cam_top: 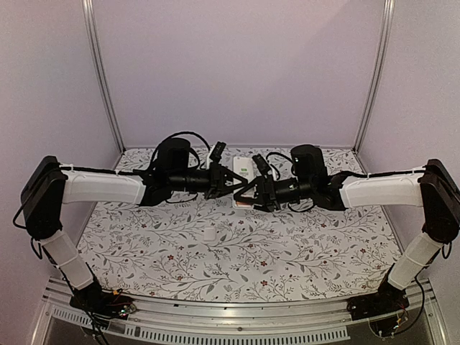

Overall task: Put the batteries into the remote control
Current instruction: Load the battery into the battery compartment.

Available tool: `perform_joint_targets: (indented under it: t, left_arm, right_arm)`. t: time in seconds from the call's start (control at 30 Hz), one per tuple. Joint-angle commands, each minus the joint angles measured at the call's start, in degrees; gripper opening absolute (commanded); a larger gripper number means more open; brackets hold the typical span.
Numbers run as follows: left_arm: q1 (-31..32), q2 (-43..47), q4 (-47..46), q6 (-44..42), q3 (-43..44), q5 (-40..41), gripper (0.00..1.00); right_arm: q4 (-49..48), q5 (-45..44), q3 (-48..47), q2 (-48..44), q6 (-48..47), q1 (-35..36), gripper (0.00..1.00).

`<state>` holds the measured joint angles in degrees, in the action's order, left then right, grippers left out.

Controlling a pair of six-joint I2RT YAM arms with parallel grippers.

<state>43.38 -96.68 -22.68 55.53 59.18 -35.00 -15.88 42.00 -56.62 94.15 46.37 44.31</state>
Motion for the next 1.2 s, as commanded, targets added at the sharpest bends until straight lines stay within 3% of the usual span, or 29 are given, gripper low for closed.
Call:
perform_joint_targets:
  t: [0.0, 0.57, 0.97, 1.03, 1.17]
  left_arm:
    - [-1.2, 2.7, -2.2, -0.4, -0.9, -1.0, 0.00]
    - [-1.9, 3.0, -5.2, 1.4, -1.5, -2.4, 0.00]
    - [-1.9, 3.2, -9.7, 2.4, -2.4, -4.7, 0.00]
    - [-1.9, 3.2, -10.2, 2.5, -2.5, -5.0, 0.00]
    - [-1.9, 3.3, -10.0, 1.9, -2.4, -5.2, 0.00]
  right_arm:
    - [0.6, 0.0, -0.4, 1.0, -0.3, 0.4, 0.58]
    - [1.7, -0.7, -0.2, 1.6, 0.0, 0.2, 0.43]
    - [0.5, 2.4, -0.7, 1.7, -0.1, -0.8, 0.21]
    - [0.1, 3.0, -0.6, 1.6, 0.0, -0.8, 0.24]
    - [-0.7, 4.0, -0.8, 0.7, -0.1, -0.8, 0.42]
